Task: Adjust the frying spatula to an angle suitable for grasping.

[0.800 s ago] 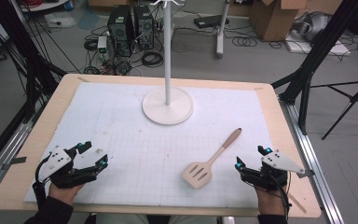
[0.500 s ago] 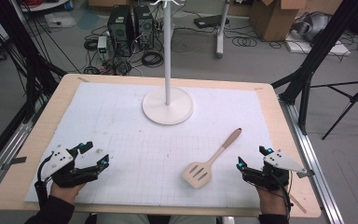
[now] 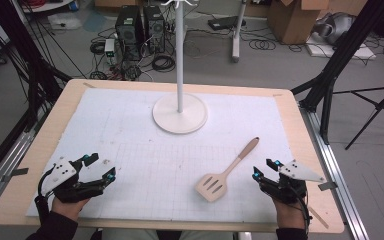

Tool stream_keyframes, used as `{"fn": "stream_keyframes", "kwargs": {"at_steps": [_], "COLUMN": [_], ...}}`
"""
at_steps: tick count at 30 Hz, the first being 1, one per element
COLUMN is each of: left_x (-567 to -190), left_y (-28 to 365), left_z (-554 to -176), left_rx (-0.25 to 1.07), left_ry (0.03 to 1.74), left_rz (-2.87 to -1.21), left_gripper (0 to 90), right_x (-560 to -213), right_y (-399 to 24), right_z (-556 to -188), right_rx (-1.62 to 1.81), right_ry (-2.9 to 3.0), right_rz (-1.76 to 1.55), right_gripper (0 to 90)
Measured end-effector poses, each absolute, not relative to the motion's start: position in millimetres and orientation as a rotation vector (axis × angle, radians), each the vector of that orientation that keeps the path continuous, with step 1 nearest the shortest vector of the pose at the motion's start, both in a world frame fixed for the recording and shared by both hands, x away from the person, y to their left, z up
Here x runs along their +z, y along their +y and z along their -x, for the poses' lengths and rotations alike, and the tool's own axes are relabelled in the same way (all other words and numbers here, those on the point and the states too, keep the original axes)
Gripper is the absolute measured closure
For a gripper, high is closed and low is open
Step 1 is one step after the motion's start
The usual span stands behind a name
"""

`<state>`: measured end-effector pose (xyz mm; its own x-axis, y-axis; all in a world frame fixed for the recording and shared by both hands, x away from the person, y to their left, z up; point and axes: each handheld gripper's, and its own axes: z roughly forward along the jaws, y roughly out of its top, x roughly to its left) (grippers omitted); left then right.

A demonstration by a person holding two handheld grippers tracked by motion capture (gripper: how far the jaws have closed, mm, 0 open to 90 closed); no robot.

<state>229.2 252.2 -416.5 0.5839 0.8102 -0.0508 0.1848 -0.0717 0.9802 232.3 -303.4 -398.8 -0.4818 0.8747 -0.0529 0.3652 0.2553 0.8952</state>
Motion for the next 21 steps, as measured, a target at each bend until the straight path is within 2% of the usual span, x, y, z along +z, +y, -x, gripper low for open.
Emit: {"fn": "stream_keyframes", "kwargs": {"at_steps": [3, 4, 5, 6, 7, 21], "left_x": [-416, -416, -416, -416, -416, -416], "left_y": [253, 253, 253, 253, 253, 254], "left_z": [-229, -229, -229, -229, -228, -229], "left_rx": [0.635, 0.635, 0.633, 0.633, 0.635, 0.636], "left_ry": [0.867, 0.867, 0.864, 0.864, 0.864, 0.869], "left_rz": [-1.588, -1.588, -1.588, -1.588, -1.591, -1.591], "left_gripper": [21.6, 21.7, 22.0, 22.0, 22.0, 22.0], "right_x": [-404, -404, -407, -407, -411, -439], "right_y": [-295, -295, -290, -290, -284, -256], "right_z": [-232, -232, -231, -231, -232, -256], "right_rx": [1.254, 1.254, 1.299, 1.299, 1.301, 1.217], "right_ry": [2.013, 2.013, 2.022, 2.022, 2.068, 2.329], "right_rz": [-1.076, -1.076, -1.047, -1.047, -1.013, -0.999], "right_gripper": [71.2, 71.2, 85.3, 85.3, 89.0, 89.0]}}
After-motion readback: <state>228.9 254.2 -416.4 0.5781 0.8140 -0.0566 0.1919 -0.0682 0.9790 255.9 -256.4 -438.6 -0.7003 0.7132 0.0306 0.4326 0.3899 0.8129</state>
